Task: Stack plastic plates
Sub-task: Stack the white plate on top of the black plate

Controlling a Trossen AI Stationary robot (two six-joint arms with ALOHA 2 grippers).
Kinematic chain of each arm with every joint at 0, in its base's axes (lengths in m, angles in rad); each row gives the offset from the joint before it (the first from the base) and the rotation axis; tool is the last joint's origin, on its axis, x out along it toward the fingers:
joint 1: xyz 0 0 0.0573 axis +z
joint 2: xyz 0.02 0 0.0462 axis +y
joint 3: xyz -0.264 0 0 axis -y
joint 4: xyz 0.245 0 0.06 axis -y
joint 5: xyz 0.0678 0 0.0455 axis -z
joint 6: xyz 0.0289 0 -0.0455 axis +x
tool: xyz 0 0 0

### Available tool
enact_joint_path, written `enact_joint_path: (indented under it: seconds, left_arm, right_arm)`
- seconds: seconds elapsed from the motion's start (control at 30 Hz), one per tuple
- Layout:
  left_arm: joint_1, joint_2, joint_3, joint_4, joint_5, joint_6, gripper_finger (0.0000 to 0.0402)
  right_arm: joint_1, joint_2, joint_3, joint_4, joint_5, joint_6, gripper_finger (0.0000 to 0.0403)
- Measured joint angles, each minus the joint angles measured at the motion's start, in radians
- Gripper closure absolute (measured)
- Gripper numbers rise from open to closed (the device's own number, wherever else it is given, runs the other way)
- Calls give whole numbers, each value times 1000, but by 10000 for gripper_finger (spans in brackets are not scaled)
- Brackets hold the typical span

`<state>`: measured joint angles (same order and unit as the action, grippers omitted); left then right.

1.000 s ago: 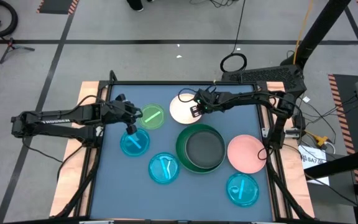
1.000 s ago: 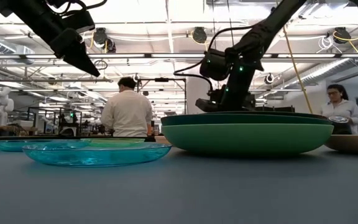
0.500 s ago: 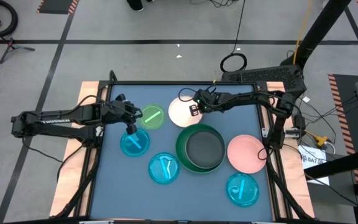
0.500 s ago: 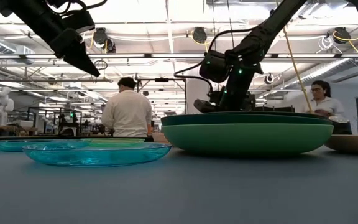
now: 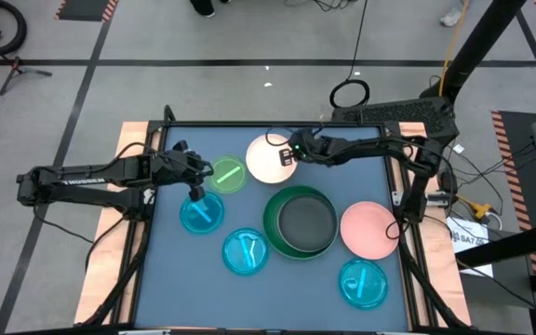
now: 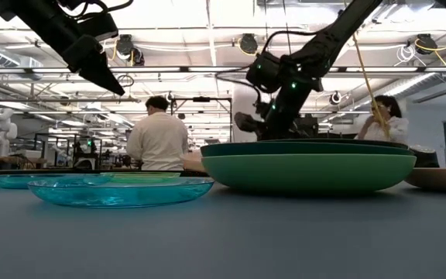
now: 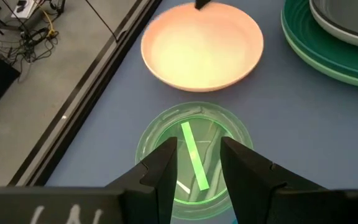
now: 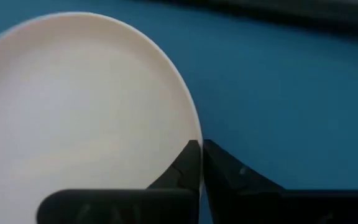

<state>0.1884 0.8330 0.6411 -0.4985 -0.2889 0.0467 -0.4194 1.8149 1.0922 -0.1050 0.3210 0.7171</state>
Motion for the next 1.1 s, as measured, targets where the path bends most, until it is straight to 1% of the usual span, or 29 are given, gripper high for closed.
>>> enact_joint_path:
  seconds: [0.13,0.23,0.3,0.4,0.47,0.53,0.63,0.83,1.0,1.1]
  left_arm:
    - [-2,0,0,1,0,0,273]
    - [-2,0,0,2,0,0,273]
    - [-2,0,0,1,0,0,273]
    - [-2,0,0,1,0,0,273]
    - [-2,0,0,1,0,0,273]
    - [-2,0,0,2,0,0,273]
    - [-2,0,0,1,0,0,273]
    - [-2,0,0,2,0,1,273]
    - [-2,0,0,2,0,1,273]
    - [-2,0,0,2,0,1,273]
  right_arm:
    - [7,-49,0,85,-12,-38,401]
    - [29,-98,0,126,-73,-113,401]
    - [48,-128,0,119,-154,-161,401]
    - [81,-180,0,51,-318,-249,402]
    - [111,-213,0,-37,-417,-300,402]
    - [149,-248,0,-152,-466,-341,402]
    - [202,-293,0,-305,-474,-321,402]
    - [291,-339,0,-520,-329,-179,399]
    - [337,-337,0,-593,-316,-66,371]
    - [365,-333,0,-598,-274,-22,352]
